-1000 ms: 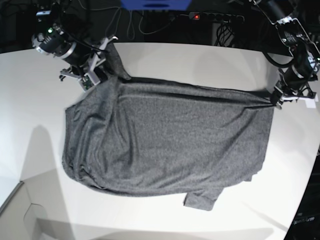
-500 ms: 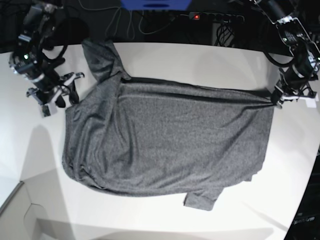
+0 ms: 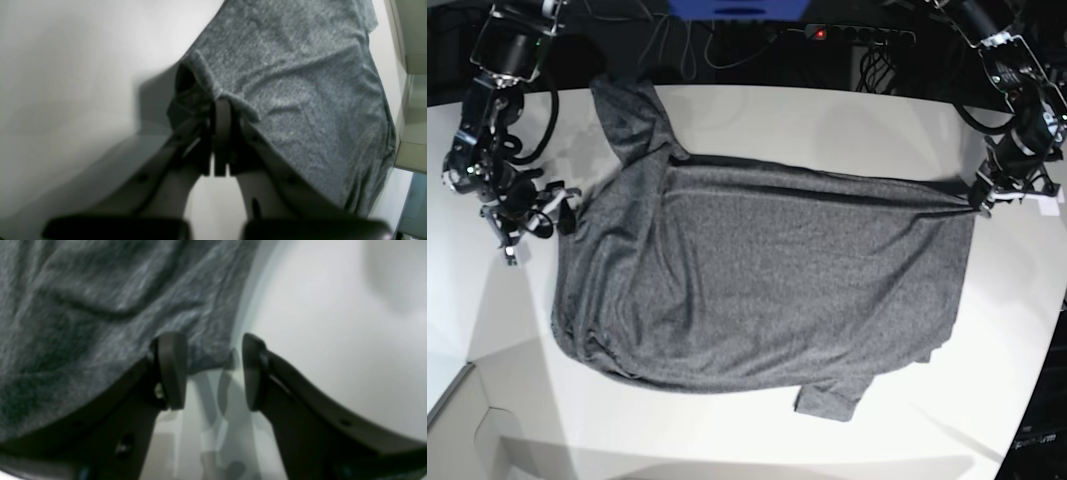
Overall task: Layout the t-shirt on the table in an organized manner, then fold the t-shirt properly
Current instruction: 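Drag the shirt shoulder outward with the right gripper, stretching it taut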
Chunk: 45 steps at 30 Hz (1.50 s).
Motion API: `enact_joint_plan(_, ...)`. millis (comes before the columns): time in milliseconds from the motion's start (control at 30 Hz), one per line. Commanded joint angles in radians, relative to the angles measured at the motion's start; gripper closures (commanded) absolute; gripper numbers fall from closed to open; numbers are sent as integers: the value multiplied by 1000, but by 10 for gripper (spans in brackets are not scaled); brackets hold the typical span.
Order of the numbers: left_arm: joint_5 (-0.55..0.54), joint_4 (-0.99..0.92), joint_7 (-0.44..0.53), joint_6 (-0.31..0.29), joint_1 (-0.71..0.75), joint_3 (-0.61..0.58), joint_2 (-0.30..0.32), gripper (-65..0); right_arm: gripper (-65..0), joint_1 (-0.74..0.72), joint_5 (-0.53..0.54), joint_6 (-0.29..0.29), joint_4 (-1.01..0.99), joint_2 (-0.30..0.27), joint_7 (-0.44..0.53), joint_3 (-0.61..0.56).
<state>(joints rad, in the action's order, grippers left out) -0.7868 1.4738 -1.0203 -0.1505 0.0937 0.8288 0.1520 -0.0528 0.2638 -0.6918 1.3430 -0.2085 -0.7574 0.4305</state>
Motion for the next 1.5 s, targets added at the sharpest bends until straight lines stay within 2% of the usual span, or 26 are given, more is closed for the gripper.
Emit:
enact_joint_plan(0,-16,20,11,-4,-7,2,14,-1,-275,-20,12,-6,3,-18,20,3)
enact_joint_plan(200,-16,20,11,-4,-8,2,14,-1,-248,-20,13,-6,-3,-12,20,1)
enact_joint_plan(267,-16,20,11,-4,-8,2,16,-1,-195,-19,13,-6,-3,-10,20,1)
enact_joint_plan(400,-16,18,11,-4,-12,2,18,-1,-25,-22,13,-6,-10,-12,20,1)
enact_joint_plan(433,-16,18,11,-4,-12,2,18,-1,0,-26,13,-6,-10,-16,20,1)
enact_joint_plan(633,-16,21,10,-4,-7,2,22,-1,0,-80,12,-6,-29,-91,88,8)
enact_joint_plan(833,-16,21,5,-4,-4,4,22,-1,0,-187,12,-6,-168,-202,94,11)
enact_joint_plan(967,-16,21,4,-4,-4,4,19,-1,0,-216,12,-6,-251,-246,158,11)
enact_joint_plan(1167,-16,21,4,-4,10,2,13,-1,0,-218,12,-6,-305,-277,261,8)
enact_joint_plan(1400,-16,21,11,-4,30,2,13,-1,0,-218,12,-6,-305,-277,283,11)
enact_joint_plan(1467,-16,21,11,-4,30,2,13,-1,0,-218,12,22,-305,-276,284,9)
